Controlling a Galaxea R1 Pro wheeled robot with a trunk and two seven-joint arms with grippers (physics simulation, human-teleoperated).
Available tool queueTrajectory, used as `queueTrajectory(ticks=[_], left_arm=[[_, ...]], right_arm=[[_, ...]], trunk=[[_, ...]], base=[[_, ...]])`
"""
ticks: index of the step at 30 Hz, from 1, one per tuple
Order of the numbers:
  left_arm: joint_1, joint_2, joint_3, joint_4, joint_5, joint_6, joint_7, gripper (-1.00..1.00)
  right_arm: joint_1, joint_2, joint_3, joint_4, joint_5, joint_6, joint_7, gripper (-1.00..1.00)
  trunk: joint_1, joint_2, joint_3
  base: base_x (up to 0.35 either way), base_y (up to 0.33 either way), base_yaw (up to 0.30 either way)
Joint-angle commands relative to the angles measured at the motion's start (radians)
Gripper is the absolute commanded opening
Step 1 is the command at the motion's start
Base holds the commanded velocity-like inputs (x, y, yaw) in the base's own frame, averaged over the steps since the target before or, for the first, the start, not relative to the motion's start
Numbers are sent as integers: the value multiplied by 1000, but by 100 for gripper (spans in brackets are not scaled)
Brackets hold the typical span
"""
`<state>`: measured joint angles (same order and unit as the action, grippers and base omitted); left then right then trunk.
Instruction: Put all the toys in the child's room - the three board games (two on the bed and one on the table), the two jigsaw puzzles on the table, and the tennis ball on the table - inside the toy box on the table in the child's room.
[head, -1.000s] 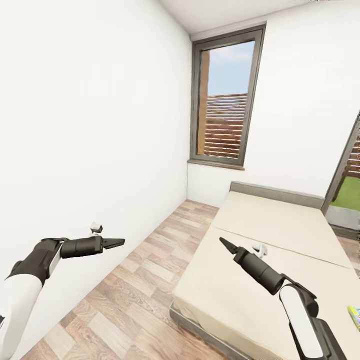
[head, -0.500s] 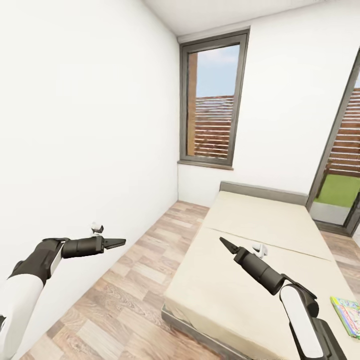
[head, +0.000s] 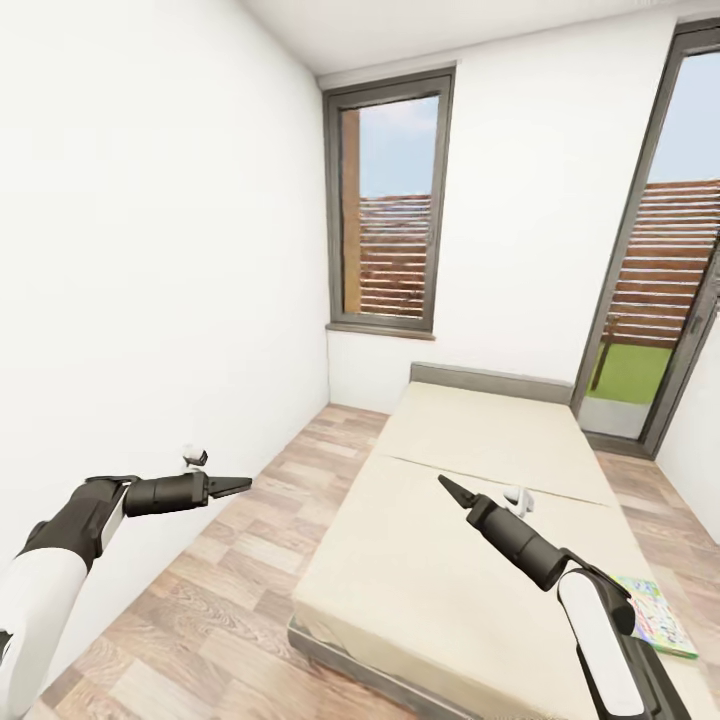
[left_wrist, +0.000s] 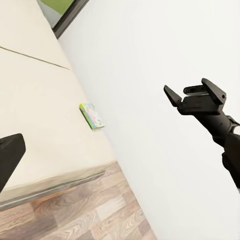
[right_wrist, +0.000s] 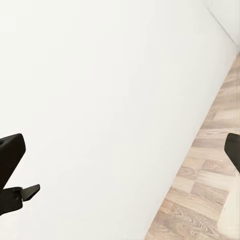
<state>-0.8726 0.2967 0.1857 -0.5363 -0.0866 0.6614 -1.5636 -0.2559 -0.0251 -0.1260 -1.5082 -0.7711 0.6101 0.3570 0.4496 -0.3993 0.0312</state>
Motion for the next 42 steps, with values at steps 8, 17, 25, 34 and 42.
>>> queueTrajectory(ticks=[8, 17, 25, 34, 42], left_arm=[[0, -1, 5, -1, -9, 10, -7, 100], [0, -1, 5, -1, -9, 10, -7, 100], [0, -1, 5, -1, -9, 10, -7, 100], [0, -1, 5, -1, -10, 10, -7, 100], [0, -1, 5, -1, -10, 10, -7, 100]], right_arm=[[-1, 0, -1, 0, -4, 7, 2, 100], [-1, 0, -1, 1, -3, 7, 1, 100], [-1, 0, -2, 16, -3, 5, 1, 100], [-1, 0, -4, 33, -4, 5, 2, 100], [-1, 2, -4, 37, -4, 5, 2, 100]], trunk=[[0, -1, 3], [0, -1, 7], [0, -1, 10], [0, -1, 14], [0, -1, 18]], base=[[0, -16, -150], [0, -1, -150], [0, 0, -150], [0, 0, -150], [0, 0, -150]])
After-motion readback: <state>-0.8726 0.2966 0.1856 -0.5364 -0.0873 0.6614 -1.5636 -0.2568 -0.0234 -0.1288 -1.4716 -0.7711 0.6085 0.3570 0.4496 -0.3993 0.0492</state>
